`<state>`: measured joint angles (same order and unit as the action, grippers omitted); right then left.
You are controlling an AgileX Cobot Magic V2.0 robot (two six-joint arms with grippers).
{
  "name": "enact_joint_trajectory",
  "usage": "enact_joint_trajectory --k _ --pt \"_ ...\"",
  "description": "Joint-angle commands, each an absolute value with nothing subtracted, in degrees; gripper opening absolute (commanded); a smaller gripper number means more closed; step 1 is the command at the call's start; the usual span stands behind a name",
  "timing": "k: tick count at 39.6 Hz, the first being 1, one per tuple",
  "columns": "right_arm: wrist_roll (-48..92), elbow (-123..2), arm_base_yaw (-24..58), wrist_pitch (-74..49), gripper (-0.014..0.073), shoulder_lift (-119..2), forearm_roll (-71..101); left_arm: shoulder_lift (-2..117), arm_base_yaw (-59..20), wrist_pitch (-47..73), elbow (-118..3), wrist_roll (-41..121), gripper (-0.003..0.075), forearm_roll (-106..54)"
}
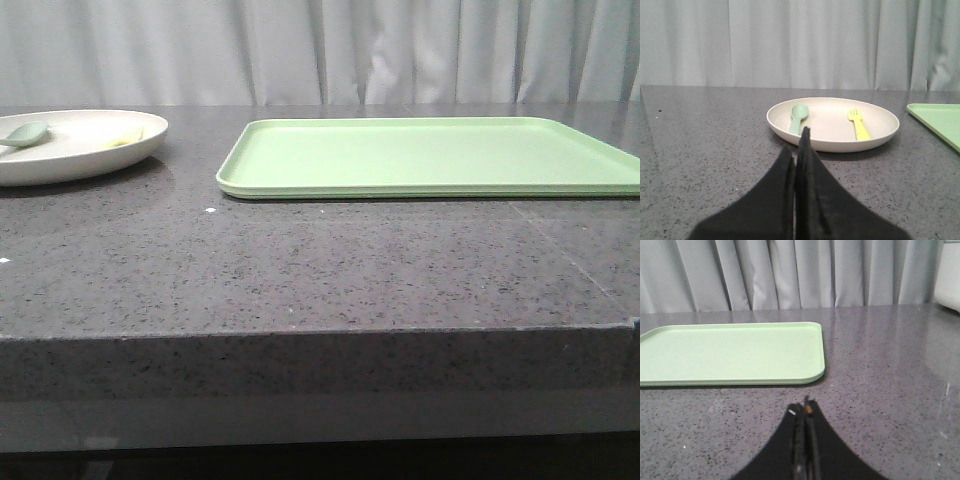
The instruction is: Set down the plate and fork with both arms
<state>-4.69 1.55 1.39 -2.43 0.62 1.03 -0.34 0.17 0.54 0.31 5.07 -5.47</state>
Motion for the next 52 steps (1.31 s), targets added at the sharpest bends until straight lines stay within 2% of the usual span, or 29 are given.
enact_joint_trajectory --k 1,23,34,43,52 --pt "-4.1 1.3 1.5 2.6 -0.0067 1.6 1.2 -1.5 0.3 -4.2 0.4 4.8 -0.0018 -5.8" --pt "-4.1 1.3 1.5 2.9 -0.0067 1.6 1.2 -1.5 0.3 -4.2 0.4 4.8 -0.0018 -5.8" --pt "-4.2 -1.1 1.5 2.8 -0.0067 1.6 1.5 -1.5 0.2 -9.5 -1.7 4.2 -0.0018 -6.0" --pt "-4.2 -11.5 1.5 -5.7 -0.0067 1.3 1.5 0.6 0.2 2.7 -16.3 4.2 -0.0018 -7.2" --pt "-4.2 -25.5 1.5 -15.0 -0.0067 -7.5 1.1 12.6 0.2 19.7 -34.4 4.2 -0.0018 -7.2"
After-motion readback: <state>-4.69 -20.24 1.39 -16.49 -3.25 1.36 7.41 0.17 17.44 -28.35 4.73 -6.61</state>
